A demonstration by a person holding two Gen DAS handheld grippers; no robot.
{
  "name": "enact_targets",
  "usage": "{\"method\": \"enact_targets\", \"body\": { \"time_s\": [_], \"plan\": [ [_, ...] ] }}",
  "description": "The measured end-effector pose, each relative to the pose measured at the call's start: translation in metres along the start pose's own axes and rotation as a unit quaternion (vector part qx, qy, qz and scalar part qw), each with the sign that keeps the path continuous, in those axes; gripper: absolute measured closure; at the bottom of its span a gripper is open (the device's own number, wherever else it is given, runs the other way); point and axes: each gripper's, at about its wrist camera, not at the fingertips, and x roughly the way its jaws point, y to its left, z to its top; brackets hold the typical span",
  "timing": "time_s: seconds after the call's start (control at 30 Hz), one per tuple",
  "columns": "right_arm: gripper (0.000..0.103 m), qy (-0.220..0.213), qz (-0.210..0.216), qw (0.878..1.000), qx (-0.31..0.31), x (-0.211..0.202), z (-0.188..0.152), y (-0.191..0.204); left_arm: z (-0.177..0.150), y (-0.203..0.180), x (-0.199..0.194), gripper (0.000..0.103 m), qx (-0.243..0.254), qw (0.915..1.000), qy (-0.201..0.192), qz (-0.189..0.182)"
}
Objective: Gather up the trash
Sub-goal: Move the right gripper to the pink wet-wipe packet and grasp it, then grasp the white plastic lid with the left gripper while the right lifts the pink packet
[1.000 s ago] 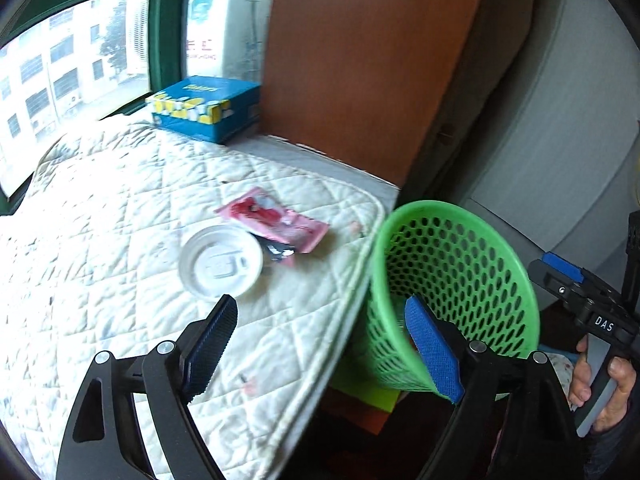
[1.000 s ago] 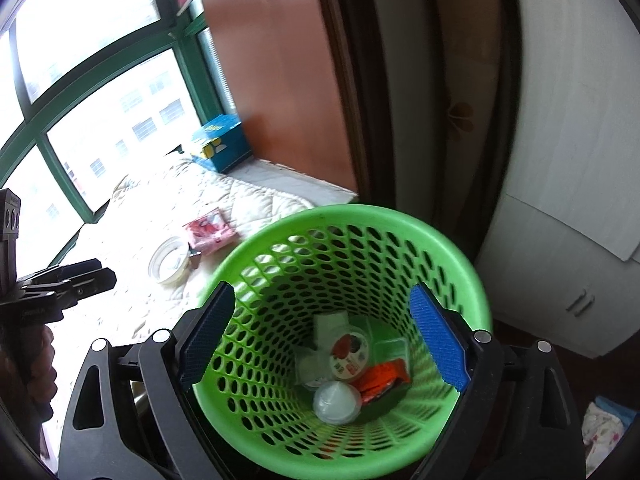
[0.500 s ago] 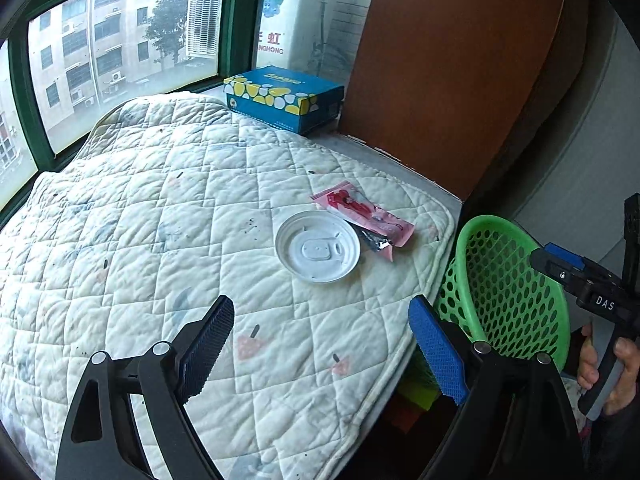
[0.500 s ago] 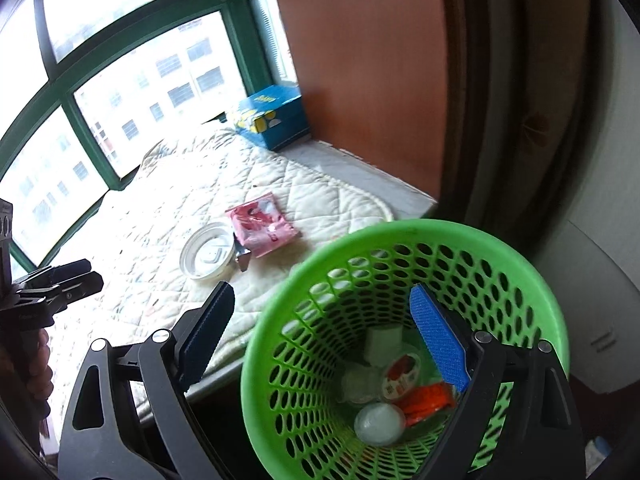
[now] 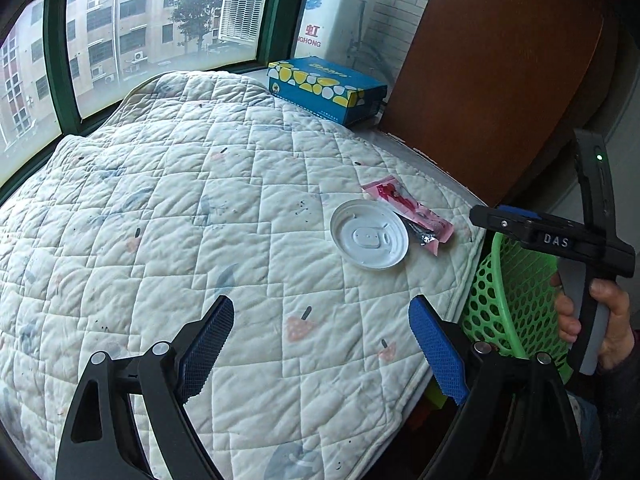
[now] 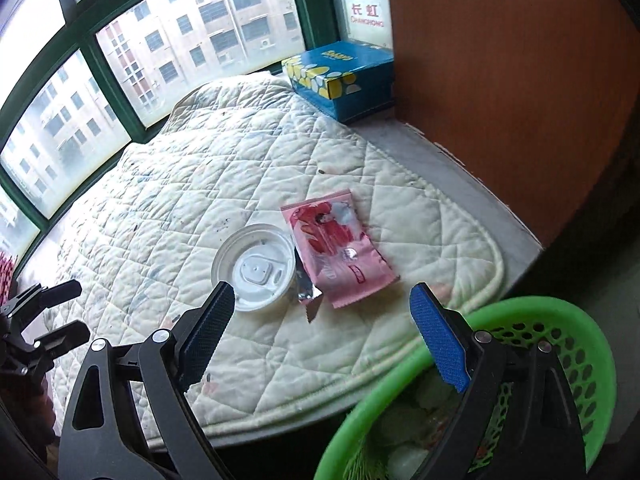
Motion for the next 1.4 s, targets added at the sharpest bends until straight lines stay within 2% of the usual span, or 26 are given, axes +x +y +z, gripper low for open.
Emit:
{"method": "enact_targets", "body": {
  "time_s": [0.4, 0.67, 0.97, 1.07, 1.13, 1.27, 1.4],
  "plan": [
    [0.014, 0.083, 0.0, 0.996, -0.01, 0.097, 0.045, 0.008, -0.001, 0.033, 0.009, 0.017, -0.033, 0.9993, 0.012, 0.008],
    [0.014, 0.111, -0.006, 0.994, -0.005, 0.131, 0.056, 0.002, 0.001, 0.04, 0.021, 0.017, -0.041, 0.9989, 0.023, 0.005],
    [0.014, 0.125, -0.006, 0.992, 0.008, 0.145, 0.059, -0.007, 0.001, 0.036, 0.033, 0.017, -0.037, 0.9988, 0.033, -0.001],
    [0.02, 0.124, -0.002, 0.992, 0.014, 0.143, 0.06, -0.011, 0.001, 0.032, 0.035, 0.017, -0.035, 0.9988, 0.035, -0.004],
    [0.027, 0.122, -0.002, 0.992, 0.017, 0.14, 0.061, -0.013, 0.002, 0.029, 0.037, 0.017, -0.03, 0.9989, 0.036, -0.005],
    [0.026, 0.122, -0.002, 0.992, 0.018, 0.138, 0.06, -0.018, 0.005, 0.021, 0.039, 0.017, -0.021, 0.9991, 0.036, -0.008],
    [0.018, 0.126, -0.002, 0.992, 0.014, 0.142, 0.062, -0.015, 0.007, 0.016, 0.042, 0.017, -0.016, 0.9991, 0.037, -0.012]
  ]
}}
